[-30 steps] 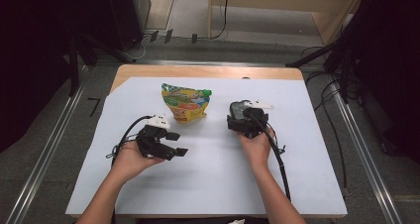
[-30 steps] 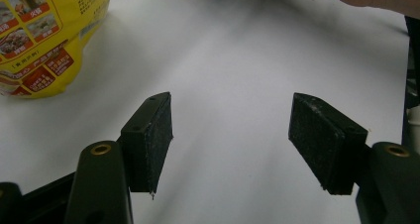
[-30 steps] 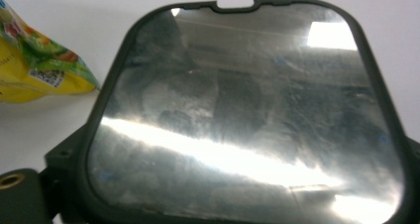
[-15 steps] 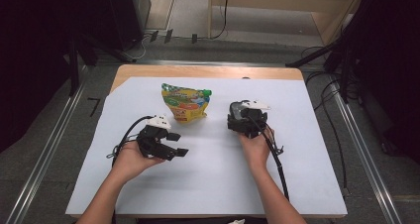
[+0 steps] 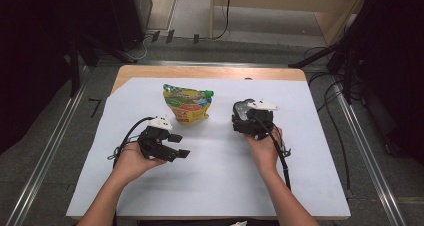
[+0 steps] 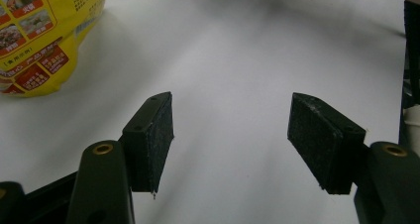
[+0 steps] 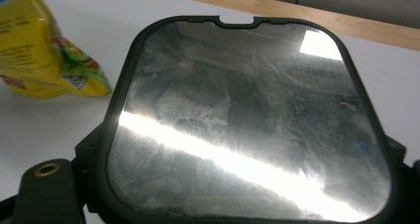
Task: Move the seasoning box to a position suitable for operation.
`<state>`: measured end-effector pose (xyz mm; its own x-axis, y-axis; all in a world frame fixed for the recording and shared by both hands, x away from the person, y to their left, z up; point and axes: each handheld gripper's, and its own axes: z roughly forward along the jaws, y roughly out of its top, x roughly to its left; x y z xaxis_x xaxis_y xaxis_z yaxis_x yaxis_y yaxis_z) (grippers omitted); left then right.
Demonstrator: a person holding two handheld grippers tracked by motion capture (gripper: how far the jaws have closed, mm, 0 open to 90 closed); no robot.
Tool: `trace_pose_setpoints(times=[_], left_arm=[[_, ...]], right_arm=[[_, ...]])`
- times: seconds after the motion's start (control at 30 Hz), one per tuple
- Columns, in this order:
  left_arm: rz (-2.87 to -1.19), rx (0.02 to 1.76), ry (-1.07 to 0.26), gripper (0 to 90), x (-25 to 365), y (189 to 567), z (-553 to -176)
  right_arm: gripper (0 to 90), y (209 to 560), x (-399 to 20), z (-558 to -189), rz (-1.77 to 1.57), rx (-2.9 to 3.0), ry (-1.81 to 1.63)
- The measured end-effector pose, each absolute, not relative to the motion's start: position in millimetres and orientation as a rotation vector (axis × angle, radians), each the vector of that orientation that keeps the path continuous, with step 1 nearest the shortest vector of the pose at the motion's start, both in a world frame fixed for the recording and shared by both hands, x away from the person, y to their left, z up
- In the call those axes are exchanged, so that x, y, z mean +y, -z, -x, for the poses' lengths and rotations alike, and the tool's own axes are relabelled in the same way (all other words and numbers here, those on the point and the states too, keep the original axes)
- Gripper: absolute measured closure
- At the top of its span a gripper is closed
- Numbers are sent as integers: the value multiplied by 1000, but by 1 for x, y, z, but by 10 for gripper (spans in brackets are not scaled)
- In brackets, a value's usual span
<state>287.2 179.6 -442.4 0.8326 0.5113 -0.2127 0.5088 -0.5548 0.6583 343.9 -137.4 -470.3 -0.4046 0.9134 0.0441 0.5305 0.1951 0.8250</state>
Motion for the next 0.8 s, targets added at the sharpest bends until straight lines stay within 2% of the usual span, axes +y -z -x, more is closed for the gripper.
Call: trace_pose_setpoints(times=[0.43, 0.8], left_arm=[[-2261, 737, -11, 350, 175, 443, -286], [-2274, 725, -14, 357, 171, 442, -285]], right_arm=[[164, 454, -148, -308, -1211, 2166, -1145], [164, 471, -140, -277, -1135, 2272, -1188]])
